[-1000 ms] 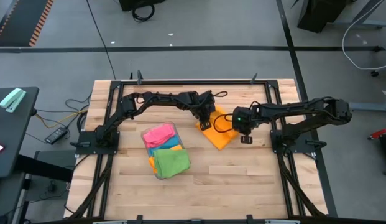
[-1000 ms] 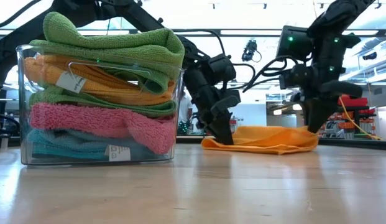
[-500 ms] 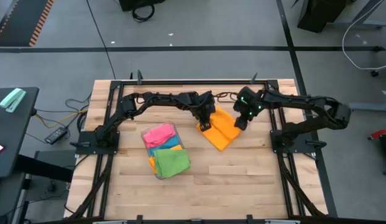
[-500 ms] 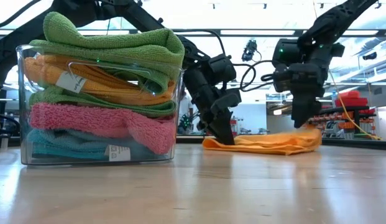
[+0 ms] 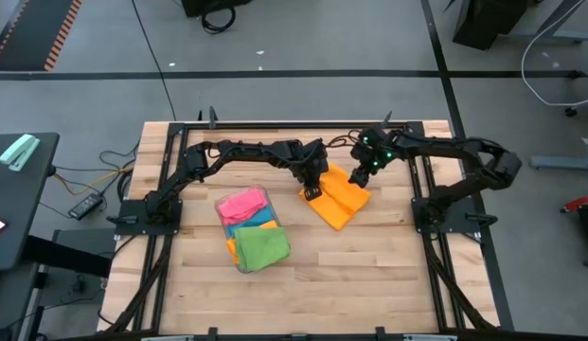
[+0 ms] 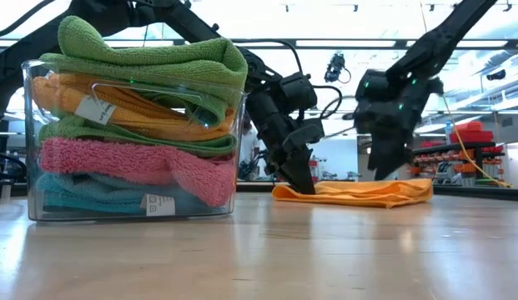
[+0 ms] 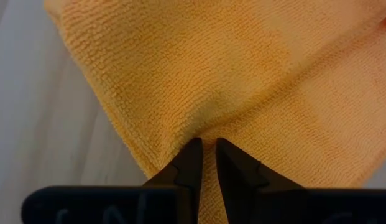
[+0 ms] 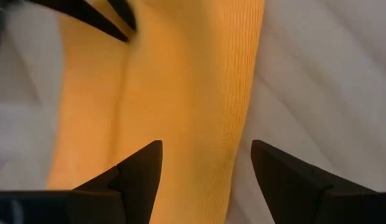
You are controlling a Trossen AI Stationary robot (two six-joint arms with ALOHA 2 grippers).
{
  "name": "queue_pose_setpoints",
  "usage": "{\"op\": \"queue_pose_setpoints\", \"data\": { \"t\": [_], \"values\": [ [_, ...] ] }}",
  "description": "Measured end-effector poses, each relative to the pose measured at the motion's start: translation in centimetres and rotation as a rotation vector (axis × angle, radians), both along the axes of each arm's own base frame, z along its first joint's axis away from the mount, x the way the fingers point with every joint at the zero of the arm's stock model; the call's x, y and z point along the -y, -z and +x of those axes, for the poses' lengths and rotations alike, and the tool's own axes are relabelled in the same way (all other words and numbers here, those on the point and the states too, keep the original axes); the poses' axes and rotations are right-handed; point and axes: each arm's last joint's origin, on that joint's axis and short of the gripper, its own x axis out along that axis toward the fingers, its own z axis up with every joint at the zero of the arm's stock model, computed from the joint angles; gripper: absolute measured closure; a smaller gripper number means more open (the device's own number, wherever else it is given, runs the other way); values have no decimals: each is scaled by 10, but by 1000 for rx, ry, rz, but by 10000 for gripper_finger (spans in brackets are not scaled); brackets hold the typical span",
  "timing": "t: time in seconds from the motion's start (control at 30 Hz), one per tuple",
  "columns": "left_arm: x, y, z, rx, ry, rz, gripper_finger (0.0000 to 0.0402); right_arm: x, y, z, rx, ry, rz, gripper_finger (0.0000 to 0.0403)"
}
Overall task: Fold microfiber towels
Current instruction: Fold the yellow towel
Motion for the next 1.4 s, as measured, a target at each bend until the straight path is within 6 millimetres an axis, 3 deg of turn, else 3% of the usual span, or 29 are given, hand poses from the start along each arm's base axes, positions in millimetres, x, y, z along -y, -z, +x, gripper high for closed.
{"op": "queue_pose_setpoints", "data": {
  "t": [0.17,0.37,0.5,0.7,0.8,1.0,1.17,1.4],
  "values": [
    [0,0,0,1,1,1,345,8,29,8,-66,-9,43,149],
    [0,0,0,1,0,1,350,8,39,13,-104,-50,26,169],
    [0,0,0,2,0,1,350,6,35,15,-105,-57,-35,232],
    [0,0,0,2,-1,1,345,5,34,16,-110,-69,-65,359],
    [0,0,0,3,0,-1,347,3,30,15,-98,-92,-72,392],
    [2,-10,-1,38,41,-63,350,1,15,13,-52,-97,-126,388],
    [2,-22,-2,90,78,-165,345,-1,15,14,-7,-127,-76,374],
    [19,-23,1,76,82,-228,356,12,29,8,-28,-56,18,260]
  ]
}}
